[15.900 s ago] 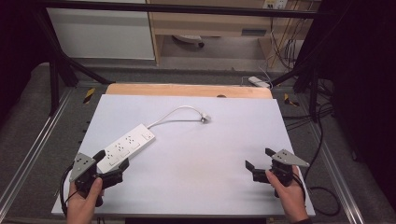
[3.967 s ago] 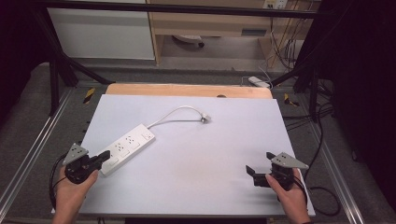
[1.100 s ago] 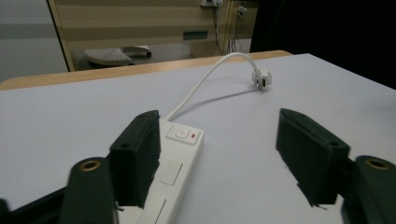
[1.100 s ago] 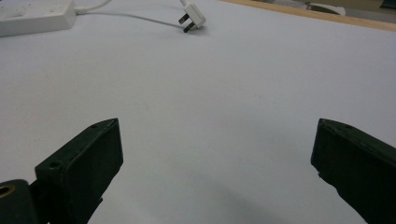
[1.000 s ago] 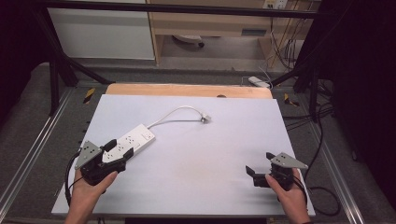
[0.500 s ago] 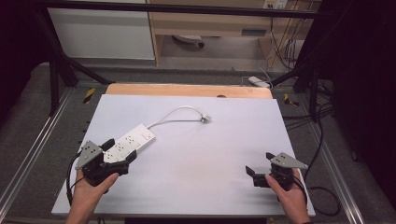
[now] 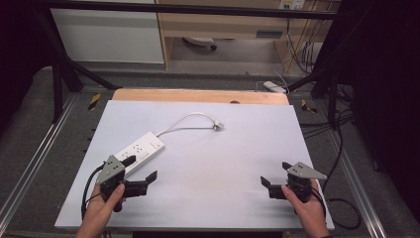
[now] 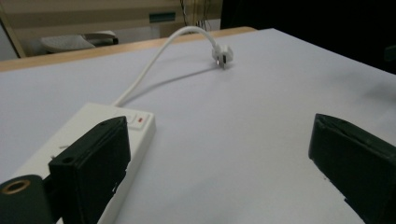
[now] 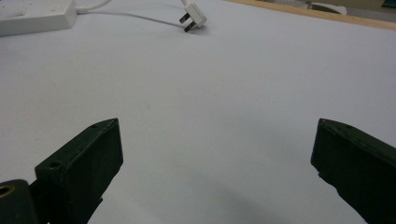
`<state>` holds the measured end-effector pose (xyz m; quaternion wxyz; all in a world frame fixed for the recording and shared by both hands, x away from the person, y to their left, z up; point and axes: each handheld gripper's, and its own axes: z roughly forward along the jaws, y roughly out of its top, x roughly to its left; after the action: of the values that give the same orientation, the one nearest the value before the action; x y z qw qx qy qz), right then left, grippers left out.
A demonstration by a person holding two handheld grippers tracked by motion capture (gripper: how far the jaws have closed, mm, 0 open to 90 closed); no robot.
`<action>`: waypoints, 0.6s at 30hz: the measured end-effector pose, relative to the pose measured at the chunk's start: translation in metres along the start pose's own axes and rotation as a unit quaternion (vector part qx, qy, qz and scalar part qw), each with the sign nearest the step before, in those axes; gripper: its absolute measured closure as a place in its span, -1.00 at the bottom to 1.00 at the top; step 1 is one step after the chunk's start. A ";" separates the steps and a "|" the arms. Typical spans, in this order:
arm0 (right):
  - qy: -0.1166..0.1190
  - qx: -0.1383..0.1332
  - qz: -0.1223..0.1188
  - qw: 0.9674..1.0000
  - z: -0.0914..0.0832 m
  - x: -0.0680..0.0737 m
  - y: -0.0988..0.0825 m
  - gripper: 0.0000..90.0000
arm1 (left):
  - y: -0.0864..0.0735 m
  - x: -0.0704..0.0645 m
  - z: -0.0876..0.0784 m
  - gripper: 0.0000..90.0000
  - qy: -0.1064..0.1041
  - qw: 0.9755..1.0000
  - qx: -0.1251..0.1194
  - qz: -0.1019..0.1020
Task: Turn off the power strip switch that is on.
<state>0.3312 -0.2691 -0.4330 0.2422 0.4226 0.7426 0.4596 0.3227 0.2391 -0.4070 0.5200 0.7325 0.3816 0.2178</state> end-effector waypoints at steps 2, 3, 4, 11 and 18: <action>0.000 0.001 0.000 1.000 0.000 0.000 0.000 -0.94 | -0.005 -0.002 0.003 -0.86 -0.006 1.000 0.020 0.005; 0.000 0.000 0.000 1.000 0.000 0.000 0.000 -0.94 | -0.007 -0.002 0.005 -0.86 -0.007 1.000 0.029 0.009; 0.000 0.000 0.000 1.000 0.000 0.000 0.000 -0.94 | -0.009 -0.003 0.007 -0.86 -0.009 0.999 0.036 0.008; 0.001 0.002 0.002 1.000 0.000 0.001 0.000 -0.94 | -0.018 -0.007 0.016 -0.85 -0.011 0.997 0.078 0.026; 0.001 0.006 0.001 1.000 0.001 0.000 -0.001 -0.94 | -0.026 -0.009 0.021 -0.84 -0.013 0.993 0.115 0.036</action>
<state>0.3315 -0.2687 -0.4339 0.2384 0.4241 0.7453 0.4559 0.3238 0.2243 -0.4383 0.4289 0.8037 0.3704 0.1815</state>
